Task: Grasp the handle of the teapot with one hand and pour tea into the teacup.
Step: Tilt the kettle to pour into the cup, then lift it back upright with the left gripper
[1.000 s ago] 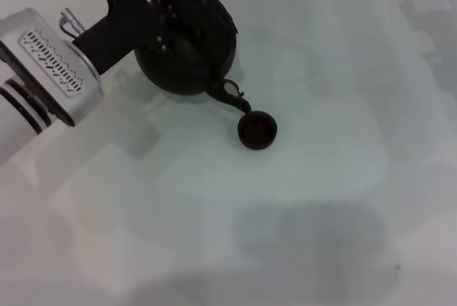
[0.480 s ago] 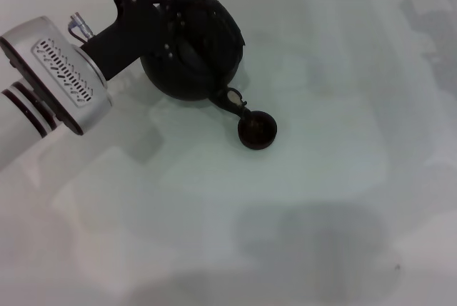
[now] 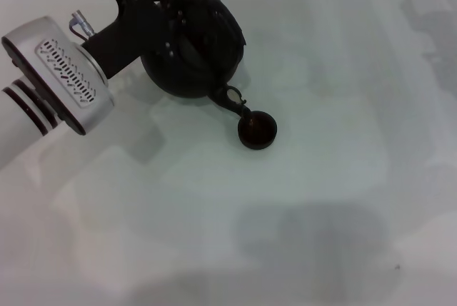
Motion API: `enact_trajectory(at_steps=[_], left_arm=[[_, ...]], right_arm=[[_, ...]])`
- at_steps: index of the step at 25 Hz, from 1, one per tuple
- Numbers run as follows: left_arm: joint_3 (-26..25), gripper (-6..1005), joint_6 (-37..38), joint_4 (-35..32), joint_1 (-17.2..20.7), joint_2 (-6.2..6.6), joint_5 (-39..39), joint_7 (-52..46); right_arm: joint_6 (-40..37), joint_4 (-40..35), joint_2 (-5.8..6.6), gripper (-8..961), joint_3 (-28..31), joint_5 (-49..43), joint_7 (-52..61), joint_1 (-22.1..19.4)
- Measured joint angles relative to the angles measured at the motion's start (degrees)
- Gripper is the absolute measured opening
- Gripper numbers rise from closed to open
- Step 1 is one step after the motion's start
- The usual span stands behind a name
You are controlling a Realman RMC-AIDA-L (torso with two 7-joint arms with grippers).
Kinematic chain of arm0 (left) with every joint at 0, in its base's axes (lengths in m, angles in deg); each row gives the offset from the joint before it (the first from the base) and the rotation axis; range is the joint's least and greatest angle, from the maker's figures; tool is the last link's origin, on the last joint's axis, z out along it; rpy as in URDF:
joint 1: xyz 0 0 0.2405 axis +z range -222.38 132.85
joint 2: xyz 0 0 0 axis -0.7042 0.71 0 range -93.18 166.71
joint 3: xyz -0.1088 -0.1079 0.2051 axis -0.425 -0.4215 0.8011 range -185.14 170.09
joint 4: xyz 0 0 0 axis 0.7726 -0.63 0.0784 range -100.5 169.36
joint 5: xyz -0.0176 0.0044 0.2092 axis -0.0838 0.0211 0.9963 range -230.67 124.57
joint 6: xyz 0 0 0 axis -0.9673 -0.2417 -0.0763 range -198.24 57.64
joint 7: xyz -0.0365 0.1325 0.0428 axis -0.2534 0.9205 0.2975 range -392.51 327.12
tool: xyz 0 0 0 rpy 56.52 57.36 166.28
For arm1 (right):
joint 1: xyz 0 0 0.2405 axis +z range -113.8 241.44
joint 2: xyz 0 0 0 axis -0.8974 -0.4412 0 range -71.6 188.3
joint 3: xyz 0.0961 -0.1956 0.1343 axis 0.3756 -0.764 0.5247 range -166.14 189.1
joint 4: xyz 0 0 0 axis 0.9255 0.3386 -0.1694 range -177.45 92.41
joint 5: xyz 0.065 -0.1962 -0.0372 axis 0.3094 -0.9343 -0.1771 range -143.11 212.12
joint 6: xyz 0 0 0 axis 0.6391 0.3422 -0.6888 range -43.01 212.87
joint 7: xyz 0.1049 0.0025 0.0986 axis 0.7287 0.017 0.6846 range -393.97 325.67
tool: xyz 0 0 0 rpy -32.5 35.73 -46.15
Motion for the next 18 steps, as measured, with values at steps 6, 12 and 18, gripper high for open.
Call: enact_trajectory(at_steps=[6,12,18], left_arm=[[-0.27,84,0.00,0.65,-0.05,0.00,-0.37,-0.58],[-0.36,84,0.01,1.45,0.10,-0.07,-0.54,-1.03],[-0.64,84,0.03,1.61,0.38,-0.12,-0.73,-1.45]], right_arm=[[0.00,0.00,0.00,828,0.00,0.00,0.20,0.00],[0.00,0.00,0.00,828,0.00,0.00,0.35,0.00],[0.01,0.00,0.00,828,0.00,0.00,0.35,-0.01]])
